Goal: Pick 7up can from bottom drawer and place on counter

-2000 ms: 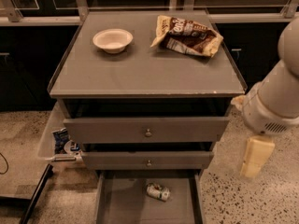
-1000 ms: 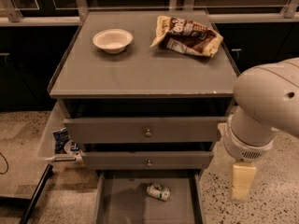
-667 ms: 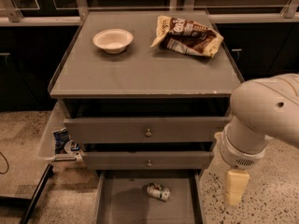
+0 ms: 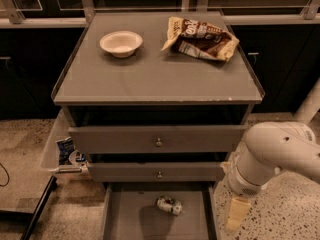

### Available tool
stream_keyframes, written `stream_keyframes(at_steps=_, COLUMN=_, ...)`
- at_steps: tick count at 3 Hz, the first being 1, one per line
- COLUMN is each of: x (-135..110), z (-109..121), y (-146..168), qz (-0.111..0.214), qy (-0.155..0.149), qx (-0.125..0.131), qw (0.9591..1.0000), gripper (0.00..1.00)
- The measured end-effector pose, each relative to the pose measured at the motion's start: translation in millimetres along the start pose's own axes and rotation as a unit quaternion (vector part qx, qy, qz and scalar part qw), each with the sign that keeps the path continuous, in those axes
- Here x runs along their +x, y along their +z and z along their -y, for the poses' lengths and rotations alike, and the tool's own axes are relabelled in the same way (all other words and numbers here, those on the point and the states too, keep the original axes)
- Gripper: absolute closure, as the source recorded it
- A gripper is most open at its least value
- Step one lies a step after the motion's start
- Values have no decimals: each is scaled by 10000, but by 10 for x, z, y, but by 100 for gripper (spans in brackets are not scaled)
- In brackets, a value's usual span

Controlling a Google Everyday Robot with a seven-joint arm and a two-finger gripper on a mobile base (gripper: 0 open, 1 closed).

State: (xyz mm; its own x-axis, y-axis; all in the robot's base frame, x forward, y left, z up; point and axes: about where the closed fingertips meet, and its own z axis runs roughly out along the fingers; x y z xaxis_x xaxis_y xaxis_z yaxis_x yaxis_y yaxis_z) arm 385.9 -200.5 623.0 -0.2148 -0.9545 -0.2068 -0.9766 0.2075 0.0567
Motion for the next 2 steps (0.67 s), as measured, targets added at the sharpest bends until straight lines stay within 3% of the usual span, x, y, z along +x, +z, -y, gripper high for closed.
stream_keyframes(at_steps=1, x=-32, z=158, y=392, qz=818, qy=200, qx=-73, qw=9964, gripper=0)
stream_keyframes(at_steps=2, x=-74, z=283, y=591, qz=1265, qy=370, qx=-406, qw=9904, gripper=0)
